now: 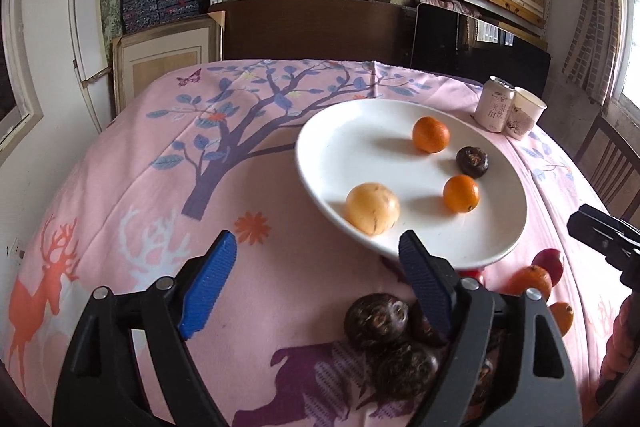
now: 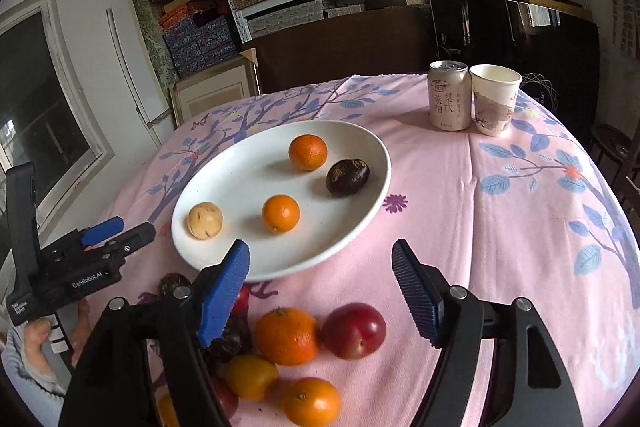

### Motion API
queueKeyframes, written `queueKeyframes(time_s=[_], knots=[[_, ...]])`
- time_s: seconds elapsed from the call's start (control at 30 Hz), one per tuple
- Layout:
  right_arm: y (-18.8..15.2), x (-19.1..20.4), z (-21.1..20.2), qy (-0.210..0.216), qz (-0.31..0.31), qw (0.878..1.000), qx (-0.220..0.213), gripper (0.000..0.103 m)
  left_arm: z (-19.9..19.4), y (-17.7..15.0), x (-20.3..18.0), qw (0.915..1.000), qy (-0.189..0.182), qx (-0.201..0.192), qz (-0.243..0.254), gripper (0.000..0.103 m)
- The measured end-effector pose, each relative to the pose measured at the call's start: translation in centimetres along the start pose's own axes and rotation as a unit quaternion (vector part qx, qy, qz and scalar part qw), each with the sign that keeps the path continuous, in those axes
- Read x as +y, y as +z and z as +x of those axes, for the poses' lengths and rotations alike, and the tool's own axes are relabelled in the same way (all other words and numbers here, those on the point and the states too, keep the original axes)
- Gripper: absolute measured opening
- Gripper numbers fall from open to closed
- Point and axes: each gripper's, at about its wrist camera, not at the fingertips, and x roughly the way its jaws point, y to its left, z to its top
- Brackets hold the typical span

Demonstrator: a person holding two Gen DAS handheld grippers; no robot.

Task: Organize fruits
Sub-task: 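Grasp a dark brown fruit with the left gripper while the right gripper grasps a red plum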

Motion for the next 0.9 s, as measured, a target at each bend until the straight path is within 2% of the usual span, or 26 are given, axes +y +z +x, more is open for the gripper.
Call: queueKeyframes(time_s=[0.17, 0.4, 0.63, 0.8, 0.9], knots=[[-0.7, -2.4, -1.3, 0.000, 0.051, 0.999, -0.010, 0.086, -0.6, -1.9, 1.2, 0.9997, -0.003, 0.015, -0.020, 0.087], [-0.9, -5.1, -1.5, 0.013, 0.113, 0.993, -0.008, 0.088, 0.3, -2.7, -0.8, 0.9994, -0.006, 0.029, 0.020, 0.087], [-1.0, -4.9, -1.4, 0.009, 0.111, 0.994, -0.006, 0.090, 2.0, -3.0, -1.8, 0.9976, 0.001, 0.058, 0.038, 0.088], [-1.0, -4.8, -1.3, 0.008, 0.112, 0.994, -0.007, 0.091, 2.7, -3.0, -2.0, 0.9967, 0.016, 0.063, 0.050, 0.099], [-1.0, -4.8, -1.3, 0.008, 0.115, 0.993, -0.007, 0.091, 2.9, -2.8, -0.9, 0.9969, 0.019, 0.066, 0.039, 0.099]])
